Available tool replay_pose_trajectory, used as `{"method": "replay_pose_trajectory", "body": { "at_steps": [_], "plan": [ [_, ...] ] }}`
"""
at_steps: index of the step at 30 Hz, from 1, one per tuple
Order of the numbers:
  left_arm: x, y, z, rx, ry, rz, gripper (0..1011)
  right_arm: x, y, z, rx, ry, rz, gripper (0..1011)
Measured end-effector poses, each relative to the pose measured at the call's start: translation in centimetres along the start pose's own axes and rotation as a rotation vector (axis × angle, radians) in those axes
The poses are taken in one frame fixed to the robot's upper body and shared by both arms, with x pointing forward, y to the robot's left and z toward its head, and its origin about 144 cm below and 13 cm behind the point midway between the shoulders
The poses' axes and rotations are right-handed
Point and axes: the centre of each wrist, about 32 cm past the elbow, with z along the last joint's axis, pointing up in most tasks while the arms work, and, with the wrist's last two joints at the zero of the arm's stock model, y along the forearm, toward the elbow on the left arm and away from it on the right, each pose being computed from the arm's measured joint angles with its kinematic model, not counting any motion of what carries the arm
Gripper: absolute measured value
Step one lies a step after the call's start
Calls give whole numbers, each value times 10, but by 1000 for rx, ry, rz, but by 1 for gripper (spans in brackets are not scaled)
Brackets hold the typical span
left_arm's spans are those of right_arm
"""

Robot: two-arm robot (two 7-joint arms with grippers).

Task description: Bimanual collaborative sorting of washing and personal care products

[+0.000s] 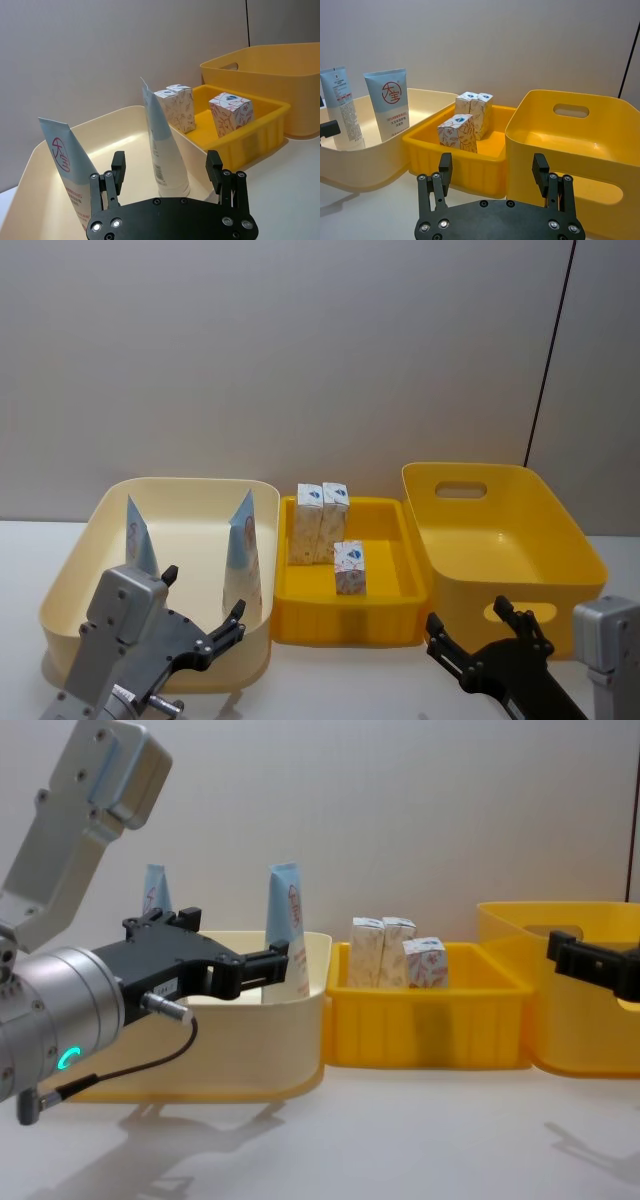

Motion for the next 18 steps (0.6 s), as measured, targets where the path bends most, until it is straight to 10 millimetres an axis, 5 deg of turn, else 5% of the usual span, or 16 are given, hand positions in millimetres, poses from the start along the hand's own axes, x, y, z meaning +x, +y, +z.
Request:
{"method": "replay_pose_trajectory", "body": {
  "at_steps": [18],
  "plan": [
    [0, 0, 0, 0, 0, 0, 1001, 0, 0, 0, 0, 0, 0, 1001]
  ]
}}
